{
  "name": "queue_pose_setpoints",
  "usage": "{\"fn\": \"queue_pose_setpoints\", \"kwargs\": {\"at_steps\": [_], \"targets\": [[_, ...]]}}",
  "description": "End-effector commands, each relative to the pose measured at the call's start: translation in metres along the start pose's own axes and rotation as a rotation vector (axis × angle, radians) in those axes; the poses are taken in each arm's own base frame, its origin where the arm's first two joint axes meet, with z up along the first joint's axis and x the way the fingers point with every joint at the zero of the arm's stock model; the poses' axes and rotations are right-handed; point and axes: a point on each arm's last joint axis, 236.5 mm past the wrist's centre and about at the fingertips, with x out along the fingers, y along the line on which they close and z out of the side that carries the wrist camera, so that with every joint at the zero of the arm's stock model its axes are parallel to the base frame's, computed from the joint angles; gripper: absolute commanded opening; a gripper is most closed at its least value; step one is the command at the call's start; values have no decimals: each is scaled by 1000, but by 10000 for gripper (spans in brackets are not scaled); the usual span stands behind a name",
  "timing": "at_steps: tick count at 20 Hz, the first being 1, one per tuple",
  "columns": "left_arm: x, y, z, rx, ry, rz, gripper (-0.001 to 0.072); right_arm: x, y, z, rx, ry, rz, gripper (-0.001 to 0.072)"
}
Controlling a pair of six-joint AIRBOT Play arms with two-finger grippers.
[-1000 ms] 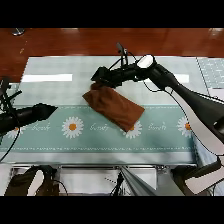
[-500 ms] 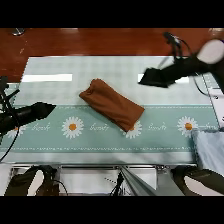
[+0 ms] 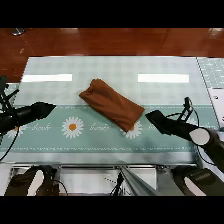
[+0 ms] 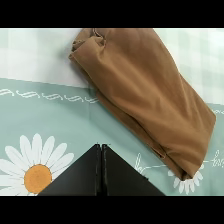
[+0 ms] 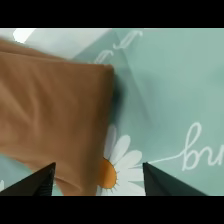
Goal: Fold the shirts.
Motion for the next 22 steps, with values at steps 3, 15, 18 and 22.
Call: {"fn": "queue_pose_setpoints", "kwargs": {"at_steps": [3,15,18,22], "targets": [[0,0,-1,0,2,-1,21,37,-6,-23,54,94,9,627],[0,0,0,0,0,0,21,99,52,-48,-193,445,81,25],[0,0,0,0,0,0,21,85,117,-20,-358,409,205,25],[0,0,0,0,0,1,20,34,205,52,-564,289,265,25]]}}
